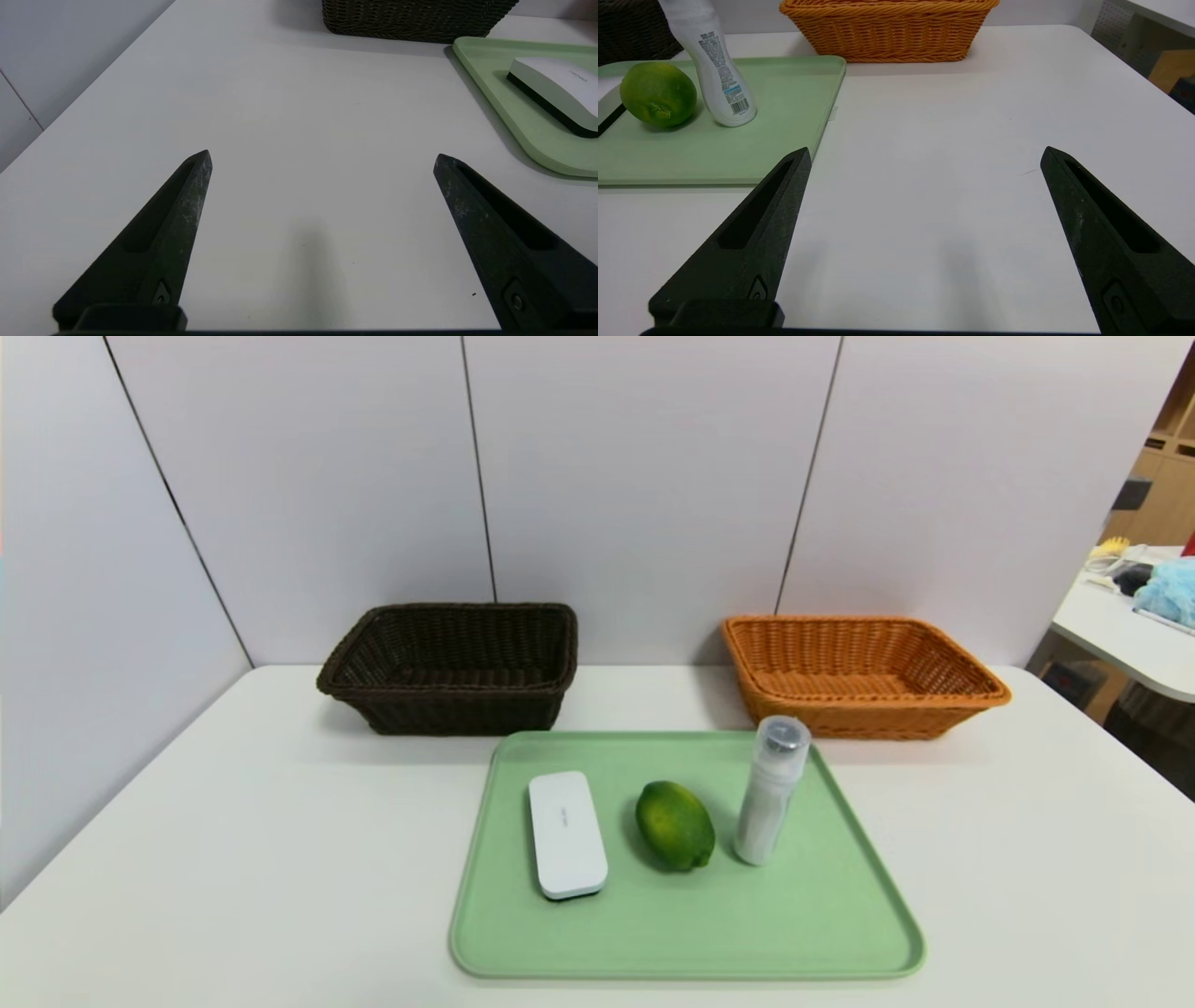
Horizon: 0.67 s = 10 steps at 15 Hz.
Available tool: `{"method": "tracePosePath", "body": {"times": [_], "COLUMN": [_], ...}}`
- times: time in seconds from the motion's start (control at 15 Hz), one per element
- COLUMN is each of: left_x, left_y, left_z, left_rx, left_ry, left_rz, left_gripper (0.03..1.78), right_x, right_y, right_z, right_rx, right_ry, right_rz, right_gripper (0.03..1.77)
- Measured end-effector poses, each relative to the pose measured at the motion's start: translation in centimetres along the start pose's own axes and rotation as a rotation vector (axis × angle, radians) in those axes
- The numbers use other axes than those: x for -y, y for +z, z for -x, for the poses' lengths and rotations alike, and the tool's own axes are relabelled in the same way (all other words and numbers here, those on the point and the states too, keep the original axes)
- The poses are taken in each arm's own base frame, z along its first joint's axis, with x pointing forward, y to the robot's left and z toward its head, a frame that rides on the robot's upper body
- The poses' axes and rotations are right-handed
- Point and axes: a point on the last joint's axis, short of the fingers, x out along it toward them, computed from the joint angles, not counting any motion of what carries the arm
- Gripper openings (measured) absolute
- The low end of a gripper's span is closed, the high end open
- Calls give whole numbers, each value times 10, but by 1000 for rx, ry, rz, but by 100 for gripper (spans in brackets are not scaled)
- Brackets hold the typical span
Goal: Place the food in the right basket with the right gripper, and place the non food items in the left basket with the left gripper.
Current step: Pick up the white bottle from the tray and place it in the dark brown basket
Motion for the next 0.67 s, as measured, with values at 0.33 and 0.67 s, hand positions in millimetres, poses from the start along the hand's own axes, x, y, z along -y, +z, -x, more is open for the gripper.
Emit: {"method": "tracePosePath", "body": {"times": [0.33,0.67], "left_x": [0,0], "left_y": [0,0], "left_z": [0,0], "left_rx": [0,0], "left_ry": [0,-1], "left_rz": [0,-3], "left_gripper": [169,169], "right_x": [0,0], "right_y": [0,0], "right_z": [0,0], "right_rx": [0,0], "right_ry": [0,3], "right_rz": [-1,2], "right_gripper": [170,170]}}
